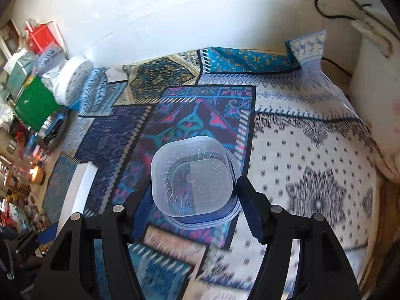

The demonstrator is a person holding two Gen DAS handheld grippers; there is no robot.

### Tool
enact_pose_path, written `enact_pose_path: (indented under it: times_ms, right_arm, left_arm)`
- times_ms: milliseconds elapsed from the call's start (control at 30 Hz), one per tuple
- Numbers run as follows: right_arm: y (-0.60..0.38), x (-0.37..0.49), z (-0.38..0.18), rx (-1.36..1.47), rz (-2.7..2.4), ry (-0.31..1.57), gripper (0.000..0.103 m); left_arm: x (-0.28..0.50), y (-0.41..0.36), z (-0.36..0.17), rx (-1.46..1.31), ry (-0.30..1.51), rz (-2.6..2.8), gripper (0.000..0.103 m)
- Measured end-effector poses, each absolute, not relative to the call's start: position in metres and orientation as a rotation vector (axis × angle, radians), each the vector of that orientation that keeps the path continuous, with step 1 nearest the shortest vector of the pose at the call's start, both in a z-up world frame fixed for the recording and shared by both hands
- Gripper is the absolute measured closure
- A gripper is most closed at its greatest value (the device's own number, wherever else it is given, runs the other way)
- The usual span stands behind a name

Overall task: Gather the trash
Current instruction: 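Carry the foam strip and blue cup down over the white floor bucket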

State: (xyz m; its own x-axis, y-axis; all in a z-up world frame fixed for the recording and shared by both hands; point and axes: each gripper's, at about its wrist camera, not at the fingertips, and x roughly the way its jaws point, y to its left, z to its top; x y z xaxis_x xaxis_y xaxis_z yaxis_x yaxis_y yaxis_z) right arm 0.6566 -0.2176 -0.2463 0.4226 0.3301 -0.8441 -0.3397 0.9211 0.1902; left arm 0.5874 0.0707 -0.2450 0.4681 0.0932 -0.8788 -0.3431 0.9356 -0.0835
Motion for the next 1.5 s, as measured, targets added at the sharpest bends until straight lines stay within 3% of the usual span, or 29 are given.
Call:
enact_pose_path:
  times_ms: [533, 900, 1200, 1500]
  right_arm:
    - [-0.185, 0.420, -0.242, 0.087, 0.289, 1.004, 0.041]
    - [-0.190, 0.326, -0.276, 0.118, 0.209, 1.087, 0.041]
    - [-0.221, 0.306, -0.339, 0.129, 0.163, 1.182, 0.041]
    - [-0.259, 0.315, -0.466, 0.114, 0.151, 1.314, 0.041]
  left_arm:
    - [0.402, 0.083, -0.238, -0.138, 1.041, 0.075, 0.053]
    - [0.319, 0.074, -0.277, -0.118, 1.161, 0.017, 0.053]
    - [0.302, 0.045, -0.357, -0.134, 1.317, -0.010, 0.053]
    - [0.307, 0.029, -0.521, -0.224, 1.493, 0.051, 0.053]
